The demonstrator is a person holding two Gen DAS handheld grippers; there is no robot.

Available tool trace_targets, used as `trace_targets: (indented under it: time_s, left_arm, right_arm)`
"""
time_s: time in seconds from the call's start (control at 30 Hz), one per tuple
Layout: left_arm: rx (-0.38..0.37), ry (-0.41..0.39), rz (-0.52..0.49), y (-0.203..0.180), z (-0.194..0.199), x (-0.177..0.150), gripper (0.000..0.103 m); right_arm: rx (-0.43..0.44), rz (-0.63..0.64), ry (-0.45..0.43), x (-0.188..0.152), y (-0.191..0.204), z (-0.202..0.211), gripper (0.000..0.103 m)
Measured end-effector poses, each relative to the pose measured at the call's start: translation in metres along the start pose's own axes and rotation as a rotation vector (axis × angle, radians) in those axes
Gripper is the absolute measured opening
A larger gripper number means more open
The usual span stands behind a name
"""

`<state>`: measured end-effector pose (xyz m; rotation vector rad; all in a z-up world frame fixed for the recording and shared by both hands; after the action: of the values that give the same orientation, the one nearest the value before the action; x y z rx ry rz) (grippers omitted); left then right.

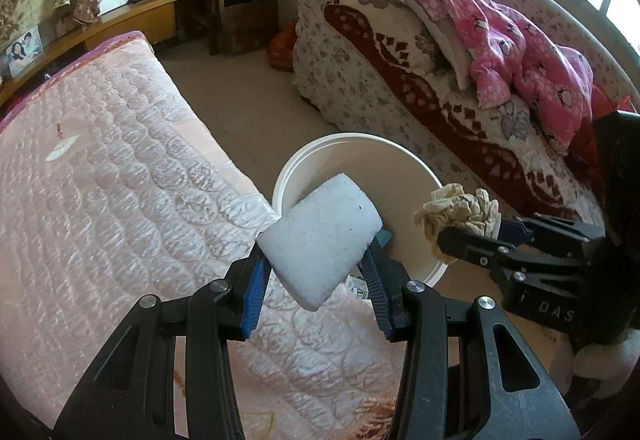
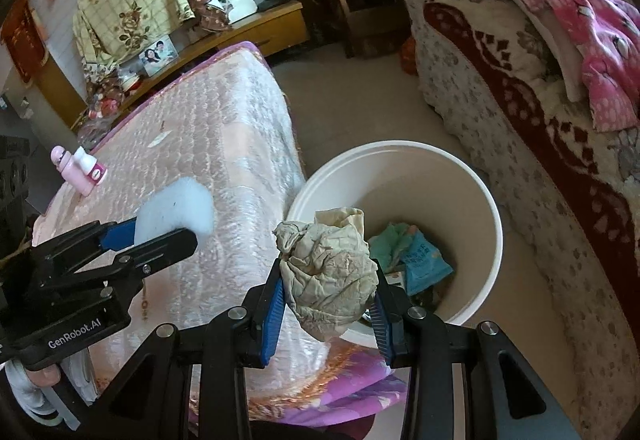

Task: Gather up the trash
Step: 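Carry the white sponge and crumpled paper in both grippers over the bucket, then open left gripper dropping sponge into bucket while right gripper drops paper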

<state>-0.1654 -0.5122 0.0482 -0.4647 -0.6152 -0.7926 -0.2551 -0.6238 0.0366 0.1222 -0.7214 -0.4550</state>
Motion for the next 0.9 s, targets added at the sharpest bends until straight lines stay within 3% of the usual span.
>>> trace_targets:
  time_s: [0.47,0.6,0.77,0.9]
  left_arm:
    - [-0.019,0.007,0.044,-0.003,-0.024,0.001,0.051]
    - [-0.050,0.012,0.072,-0.001,-0.030,0.002,0.056]
    - [-0.085,0.018,0.092,0.000,-0.032,0.000,0.063]
    - [-0.087,0.009,0.106,0.003,-0.030,0.000,0.063]
  right_arm:
    - [-0.012,-0.053,0.024,-0.005,-0.023,-0.017,0.036]
    - [-0.022,-0.070,0.035,-0.007,-0.030,-0.025,0.043]
    - [-0.030,-0.082,0.024,-0.008,-0.034,-0.027,0.064]
    - [-0.033,-0.079,0.025,-0.009,-0.032,-0.026,0.065]
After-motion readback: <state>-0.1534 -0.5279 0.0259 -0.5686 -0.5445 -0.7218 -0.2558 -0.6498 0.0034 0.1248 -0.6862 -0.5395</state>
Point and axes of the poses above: each gripper's, at about its wrist camera, not at the fingertips, and z roughly against the way its jaws point, y to its left, x to its top, the point moved 4 cm from there along -z, roughly the way its jaws point, and after that the axes turned 6 degrees about -y, right-handed, at the moved point
